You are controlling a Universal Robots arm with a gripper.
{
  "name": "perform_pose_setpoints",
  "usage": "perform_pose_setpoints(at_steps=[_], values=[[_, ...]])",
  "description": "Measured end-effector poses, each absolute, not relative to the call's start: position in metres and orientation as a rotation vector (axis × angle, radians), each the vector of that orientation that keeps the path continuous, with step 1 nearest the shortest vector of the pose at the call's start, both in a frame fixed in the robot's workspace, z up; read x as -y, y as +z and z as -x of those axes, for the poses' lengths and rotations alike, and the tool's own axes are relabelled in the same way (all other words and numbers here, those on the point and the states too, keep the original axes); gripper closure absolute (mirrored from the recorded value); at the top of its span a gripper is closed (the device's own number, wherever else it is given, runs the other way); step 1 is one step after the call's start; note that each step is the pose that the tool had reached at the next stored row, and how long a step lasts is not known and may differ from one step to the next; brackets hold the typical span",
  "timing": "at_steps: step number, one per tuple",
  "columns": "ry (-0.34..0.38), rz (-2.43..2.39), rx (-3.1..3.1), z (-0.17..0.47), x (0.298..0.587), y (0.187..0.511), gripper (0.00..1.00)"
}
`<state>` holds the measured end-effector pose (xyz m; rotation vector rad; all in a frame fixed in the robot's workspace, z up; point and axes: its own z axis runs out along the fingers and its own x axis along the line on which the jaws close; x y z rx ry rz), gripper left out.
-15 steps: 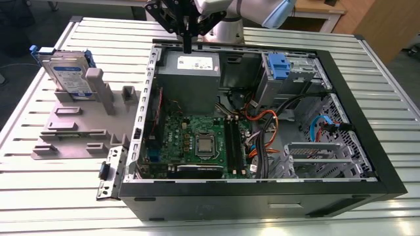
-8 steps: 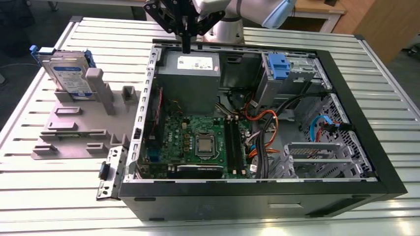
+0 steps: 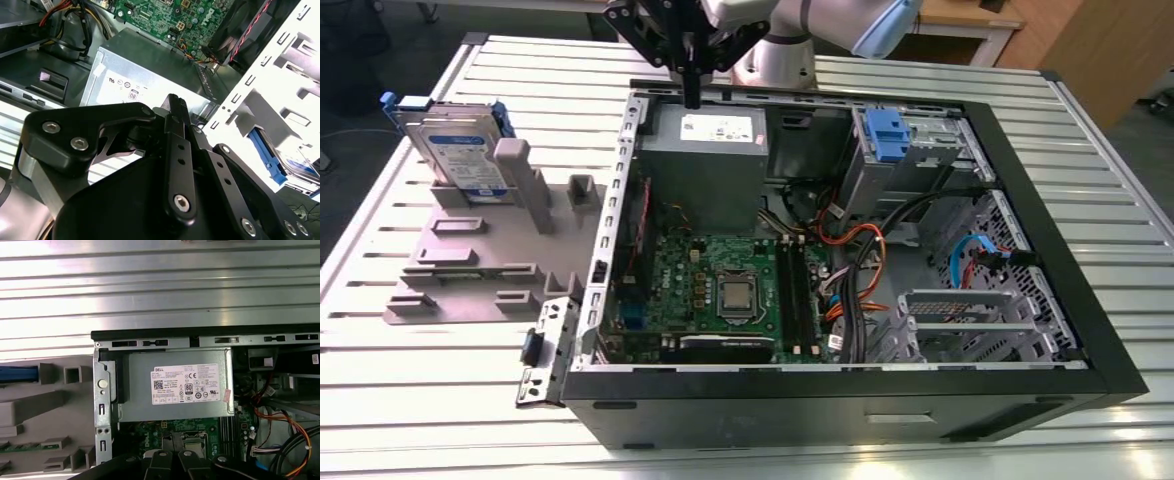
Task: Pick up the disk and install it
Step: 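Reach for the disk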
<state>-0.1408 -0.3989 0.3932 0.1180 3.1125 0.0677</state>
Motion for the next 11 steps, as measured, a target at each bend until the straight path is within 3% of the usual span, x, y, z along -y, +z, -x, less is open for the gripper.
perform_pose_setpoints(at_steps=[11], values=[[0.068,-0.118,-3.113,0.1455,0.3989,0.3931,0.89]])
